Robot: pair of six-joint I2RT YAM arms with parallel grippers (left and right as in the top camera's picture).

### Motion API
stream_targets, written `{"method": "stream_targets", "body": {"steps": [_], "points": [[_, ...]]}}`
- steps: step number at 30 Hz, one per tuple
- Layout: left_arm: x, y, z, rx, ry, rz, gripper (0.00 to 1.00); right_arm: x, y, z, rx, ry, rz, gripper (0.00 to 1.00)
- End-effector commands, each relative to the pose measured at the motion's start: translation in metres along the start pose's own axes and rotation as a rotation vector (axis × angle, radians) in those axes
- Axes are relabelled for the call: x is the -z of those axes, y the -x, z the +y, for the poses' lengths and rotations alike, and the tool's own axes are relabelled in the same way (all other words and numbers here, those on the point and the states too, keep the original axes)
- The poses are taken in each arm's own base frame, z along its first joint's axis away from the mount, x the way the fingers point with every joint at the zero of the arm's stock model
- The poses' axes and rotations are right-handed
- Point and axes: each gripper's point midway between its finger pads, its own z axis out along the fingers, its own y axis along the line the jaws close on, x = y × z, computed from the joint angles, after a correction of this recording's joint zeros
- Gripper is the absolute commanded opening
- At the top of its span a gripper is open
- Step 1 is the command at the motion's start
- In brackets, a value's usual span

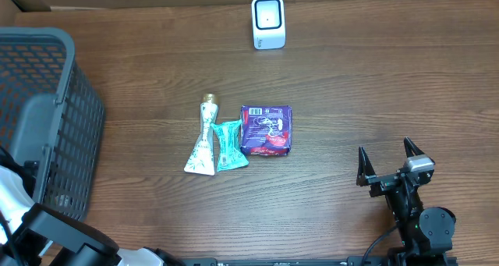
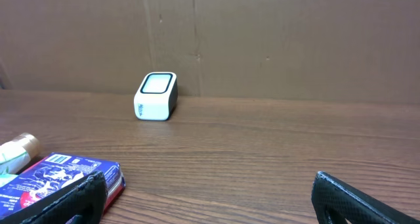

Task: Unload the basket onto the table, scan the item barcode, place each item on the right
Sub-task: 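Reach into the basket and grasp the yellow-green tea pouch with left gripper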

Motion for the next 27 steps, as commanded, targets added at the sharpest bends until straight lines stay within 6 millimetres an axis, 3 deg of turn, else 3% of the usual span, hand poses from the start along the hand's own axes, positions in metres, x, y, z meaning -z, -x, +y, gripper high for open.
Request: {"method": "stream_targets", "body": {"steps": [1,10,13,14,19,20,21,27], "points": [[-0.005,0.001,0.009,-0.006,0.038,-0.008,1.00,0.000,-0.001,0.002,-0.002,0.010,-0.006,1.00],[-0.032,-0.012,0.012,-0.023,0.092,0.079,1.00,0.000,-0.001,0.002,-0.002,0.010,-0.006,1.00],[-0.042,-0.016,0.013,-0.028,0.108,0.106,0.96,0.000,-0.001,0.002,-0.002,0.010,-0.006,1.00],[-0.044,-0.016,0.013,-0.029,0.112,0.112,0.91,0.000,-0.001,0.002,-0.002,0.010,-0.006,1.00],[-0.045,-0.014,0.011,-0.028,0.107,0.104,0.29,0.000,-0.001,0.002,-0.002,0.010,-0.006,1.00],[-0.045,-0.013,0.011,-0.029,0.107,0.103,0.12,0.000,-0.001,0.002,-0.002,0.010,-0.006,1.00],[-0.045,-0.013,0.011,-0.028,0.106,0.102,0.04,0.000,-0.001,0.002,-0.002,0.010,-0.006,1.00],[-0.032,-0.009,0.008,-0.033,0.099,0.114,0.05,0.000,-0.001,0.002,-0.002,0.010,-0.006,1.00]]}}
